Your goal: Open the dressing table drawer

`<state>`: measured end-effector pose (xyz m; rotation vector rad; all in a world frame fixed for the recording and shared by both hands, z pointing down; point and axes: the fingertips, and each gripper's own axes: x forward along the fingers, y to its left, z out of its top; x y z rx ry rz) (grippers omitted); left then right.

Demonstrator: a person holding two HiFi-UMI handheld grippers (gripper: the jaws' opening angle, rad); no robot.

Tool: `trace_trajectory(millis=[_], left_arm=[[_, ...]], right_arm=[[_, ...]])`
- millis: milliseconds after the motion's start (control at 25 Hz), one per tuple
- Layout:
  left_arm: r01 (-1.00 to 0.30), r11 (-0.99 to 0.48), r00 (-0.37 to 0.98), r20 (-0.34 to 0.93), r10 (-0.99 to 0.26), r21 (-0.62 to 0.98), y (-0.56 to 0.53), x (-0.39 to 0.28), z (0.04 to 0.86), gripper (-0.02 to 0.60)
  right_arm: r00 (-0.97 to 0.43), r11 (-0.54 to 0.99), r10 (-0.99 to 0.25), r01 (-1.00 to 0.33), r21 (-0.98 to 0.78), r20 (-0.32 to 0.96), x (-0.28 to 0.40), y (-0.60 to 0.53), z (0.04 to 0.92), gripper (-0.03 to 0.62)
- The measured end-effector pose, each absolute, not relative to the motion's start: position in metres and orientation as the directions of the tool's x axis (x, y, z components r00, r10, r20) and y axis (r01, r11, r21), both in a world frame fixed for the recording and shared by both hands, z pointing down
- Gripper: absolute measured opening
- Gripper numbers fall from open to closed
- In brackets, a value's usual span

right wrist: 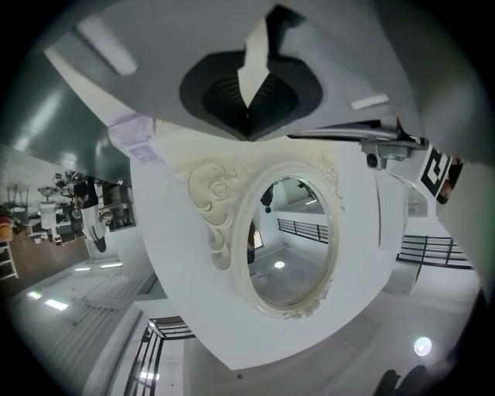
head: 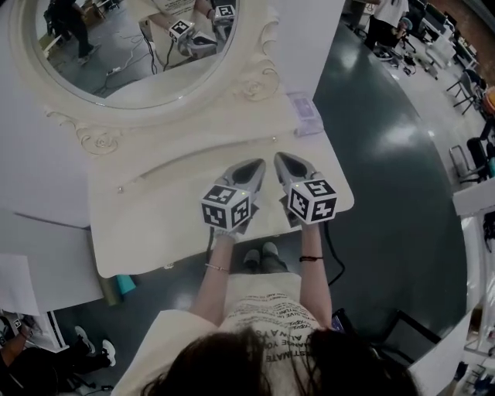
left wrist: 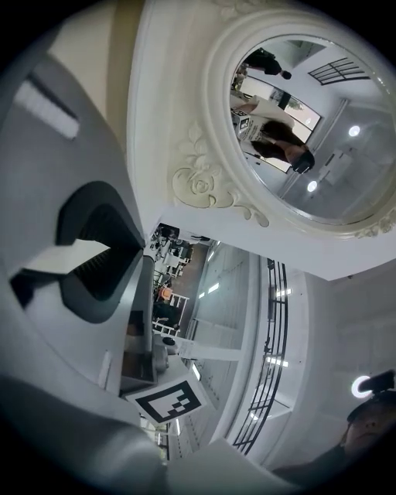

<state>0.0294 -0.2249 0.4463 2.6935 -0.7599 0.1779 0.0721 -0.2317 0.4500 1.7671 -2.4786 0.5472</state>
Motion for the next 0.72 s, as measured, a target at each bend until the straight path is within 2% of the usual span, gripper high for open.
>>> trace_trajectory(millis=[720], left_arm=[[-0.652,-0.681,0.758,0.272,-0.593,0.332,-0.242,0.046,0.485,-0.002]], right_arm=[[-0.428,0.338,-0.829,-0.897,-0.286,0.361,0.097,-0.266,0.504,0.003]])
